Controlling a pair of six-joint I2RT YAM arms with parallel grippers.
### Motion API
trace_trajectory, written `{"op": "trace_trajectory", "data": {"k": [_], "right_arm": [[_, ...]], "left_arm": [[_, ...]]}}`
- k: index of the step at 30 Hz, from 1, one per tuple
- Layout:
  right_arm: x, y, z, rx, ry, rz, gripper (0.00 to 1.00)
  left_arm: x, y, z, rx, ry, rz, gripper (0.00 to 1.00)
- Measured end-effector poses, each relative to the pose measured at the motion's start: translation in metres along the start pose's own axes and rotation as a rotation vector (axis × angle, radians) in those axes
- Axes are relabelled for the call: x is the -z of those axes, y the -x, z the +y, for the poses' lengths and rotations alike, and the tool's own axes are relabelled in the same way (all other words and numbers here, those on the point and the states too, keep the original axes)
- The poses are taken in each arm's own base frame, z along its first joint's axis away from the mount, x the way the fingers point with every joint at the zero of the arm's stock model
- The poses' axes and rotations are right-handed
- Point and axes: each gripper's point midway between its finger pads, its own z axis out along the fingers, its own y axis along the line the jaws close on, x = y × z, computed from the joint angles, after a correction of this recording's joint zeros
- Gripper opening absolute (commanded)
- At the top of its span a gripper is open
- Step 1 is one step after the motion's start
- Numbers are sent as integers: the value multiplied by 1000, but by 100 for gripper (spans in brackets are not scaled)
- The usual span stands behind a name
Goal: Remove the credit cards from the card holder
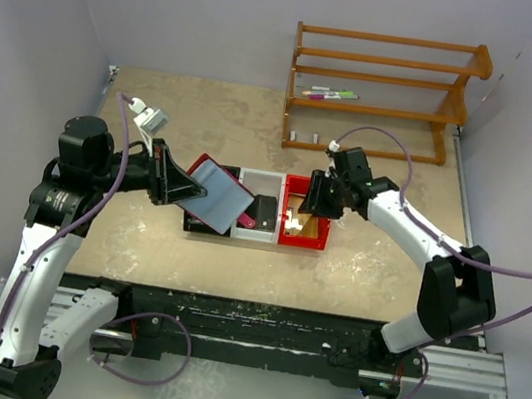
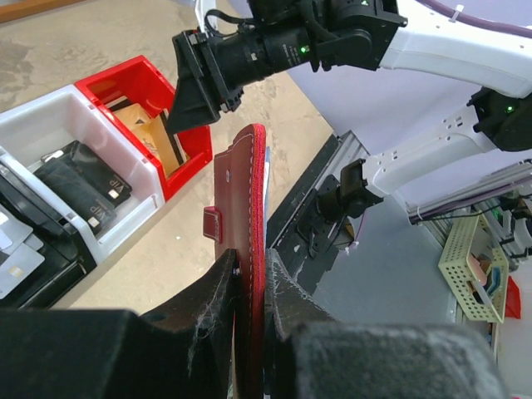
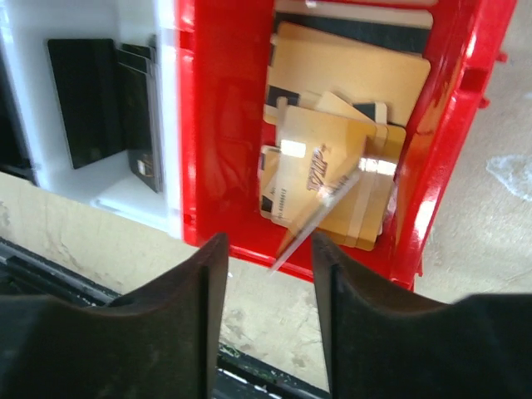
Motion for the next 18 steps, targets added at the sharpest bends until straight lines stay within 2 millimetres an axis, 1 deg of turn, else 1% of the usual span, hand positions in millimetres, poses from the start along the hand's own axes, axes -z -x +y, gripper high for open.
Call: {"op": "trace_trajectory", "data": {"k": [2,4,6,7,8,9,10,12,14,16,18], "right_arm": [[7,8,8,15,12,-32,57],[22,20,20,28,31,-90,65],[43,32,36,44,69,-156,74],[58,39,48,55,102,-202,77],[69,43,57,61,131,-235,79],[83,48,71,78,174,-277,80],[97,52,86,94,226,-318,85],[121,55,114,124,338,-378,95],[143,57,141,153,460,-432,100],[164,53,166,176,599,-473,100],[179,49,182,185,711,-498,100]], "left_arm": [[0,0,-3,-3,-14,1,0],[0,1,-5,-4,-28,1,0],[0,2,-9,-3,-45,0,0],[0,2,-10,-3,-51,-1,0],[0,3,-11,-2,-57,-2,0],[1,3,-13,0,-65,-3,0],[1,4,-14,0,-71,-4,0],[1,6,-16,-2,-81,-8,0],[1,7,-18,-3,-90,-12,0],[1,8,-20,-2,-97,-12,0],[1,8,-22,1,-106,-11,0]]}}
